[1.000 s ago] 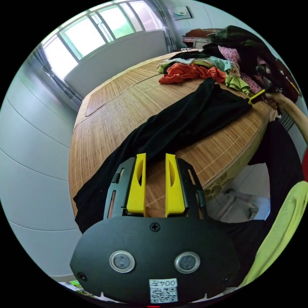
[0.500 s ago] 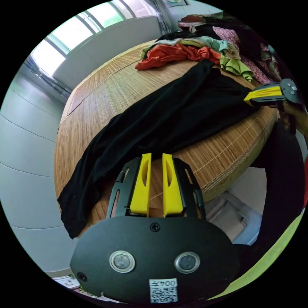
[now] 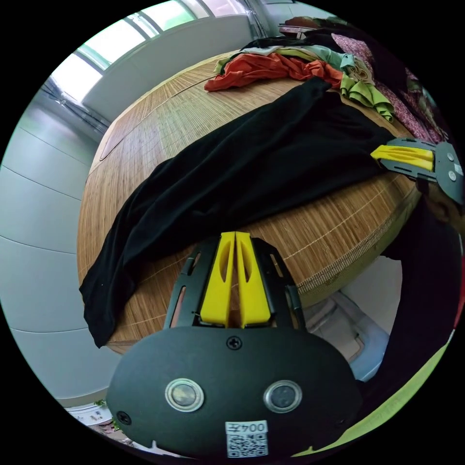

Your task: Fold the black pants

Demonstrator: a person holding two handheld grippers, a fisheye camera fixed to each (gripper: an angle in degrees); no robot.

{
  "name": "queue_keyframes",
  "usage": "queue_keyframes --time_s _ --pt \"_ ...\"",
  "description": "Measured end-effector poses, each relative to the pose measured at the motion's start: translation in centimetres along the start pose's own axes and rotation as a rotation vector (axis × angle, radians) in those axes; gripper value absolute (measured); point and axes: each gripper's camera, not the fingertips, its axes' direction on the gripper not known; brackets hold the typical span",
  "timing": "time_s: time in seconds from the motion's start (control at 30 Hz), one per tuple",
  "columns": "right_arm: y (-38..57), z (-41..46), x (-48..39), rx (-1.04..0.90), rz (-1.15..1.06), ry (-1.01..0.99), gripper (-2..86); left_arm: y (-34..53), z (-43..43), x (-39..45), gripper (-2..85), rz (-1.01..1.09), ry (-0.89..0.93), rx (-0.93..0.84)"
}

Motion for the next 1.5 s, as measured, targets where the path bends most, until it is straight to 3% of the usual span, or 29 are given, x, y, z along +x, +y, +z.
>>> queue_keyframes --time_s 0.2,0.6,0.93,1.5 --pt "2.6 -4.8 4.2 0.031 0.167 -0.165 -0.7 1.0 0.0 -1.2 0.6 -0.030 0.046 0.045" --pt "6.0 -9.6 7.3 0.018 0.211 -0.189 2.7 3.5 -3.3 -3.2 0.7 -0.179 0.161 0.122" --pt "5.9 -11.2 8.7 0.016 0.190 -0.177 3.7 5.4 -4.3 -4.1 0.7 -0.184 0.040 0.123" --pt "4.4 -12.8 10.8 0.033 0.172 -0.164 4.1 8.3 -5.2 -9.1 0.6 -0.253 0.021 0.176"
